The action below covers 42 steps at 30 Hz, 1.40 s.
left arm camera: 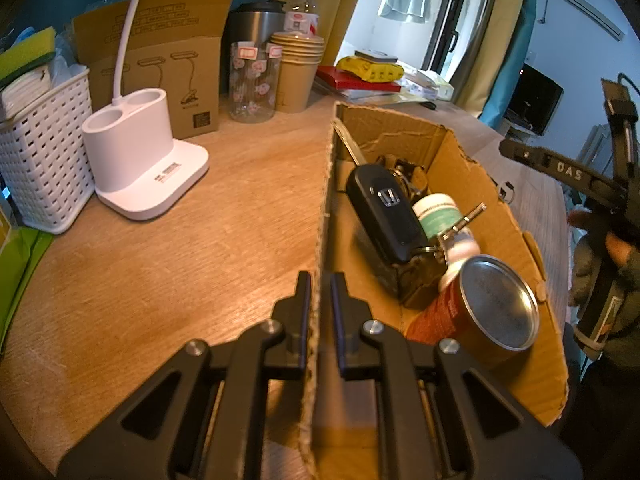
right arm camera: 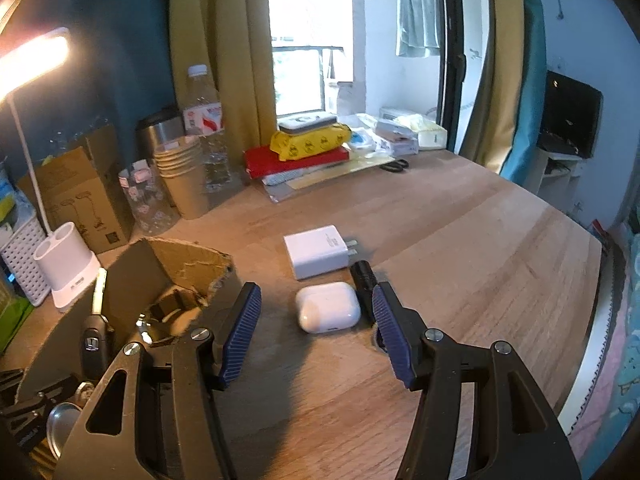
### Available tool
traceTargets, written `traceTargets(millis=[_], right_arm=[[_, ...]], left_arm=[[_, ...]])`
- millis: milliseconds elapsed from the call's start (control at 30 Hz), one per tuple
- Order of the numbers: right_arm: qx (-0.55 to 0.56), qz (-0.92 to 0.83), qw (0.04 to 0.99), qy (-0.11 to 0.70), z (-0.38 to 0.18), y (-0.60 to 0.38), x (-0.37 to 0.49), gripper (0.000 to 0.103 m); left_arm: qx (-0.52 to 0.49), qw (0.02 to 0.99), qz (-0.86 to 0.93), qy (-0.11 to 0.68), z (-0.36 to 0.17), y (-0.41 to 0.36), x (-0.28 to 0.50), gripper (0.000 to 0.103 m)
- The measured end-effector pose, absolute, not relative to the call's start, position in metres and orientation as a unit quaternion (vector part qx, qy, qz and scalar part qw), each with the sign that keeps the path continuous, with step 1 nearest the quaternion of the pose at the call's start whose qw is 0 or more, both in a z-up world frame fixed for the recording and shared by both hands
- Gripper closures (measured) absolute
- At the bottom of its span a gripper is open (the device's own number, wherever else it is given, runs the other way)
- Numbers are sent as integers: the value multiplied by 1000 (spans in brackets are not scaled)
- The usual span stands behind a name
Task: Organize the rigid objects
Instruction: 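Move the right tool to the black flashlight and grasp its end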
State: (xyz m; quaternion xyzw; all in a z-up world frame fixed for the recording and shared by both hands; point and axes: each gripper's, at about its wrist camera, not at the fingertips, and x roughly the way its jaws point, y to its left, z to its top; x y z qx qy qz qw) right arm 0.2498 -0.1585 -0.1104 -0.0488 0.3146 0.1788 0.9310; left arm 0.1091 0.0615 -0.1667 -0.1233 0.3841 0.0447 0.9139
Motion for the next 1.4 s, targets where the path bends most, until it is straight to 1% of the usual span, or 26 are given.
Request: traceTargets(millis=[833, 1167, 1333, 1400], right_arm=[[-56, 150, 914, 373, -151, -163, 284, 42], [-40, 133, 905, 402, -160, -185, 304, 42], [-52, 140, 898, 413, -164, -179, 309, 47], [-59, 144, 894, 420, -167, -175, 312, 52]], left_arm=[[-123, 914, 45, 384, -167, 61, 109, 92], [-123, 914, 45, 384, -167, 61, 109, 92], [-123, 914, 45, 384, -167, 61, 109, 92], [-123, 914, 45, 384, -167, 61, 109, 92]])
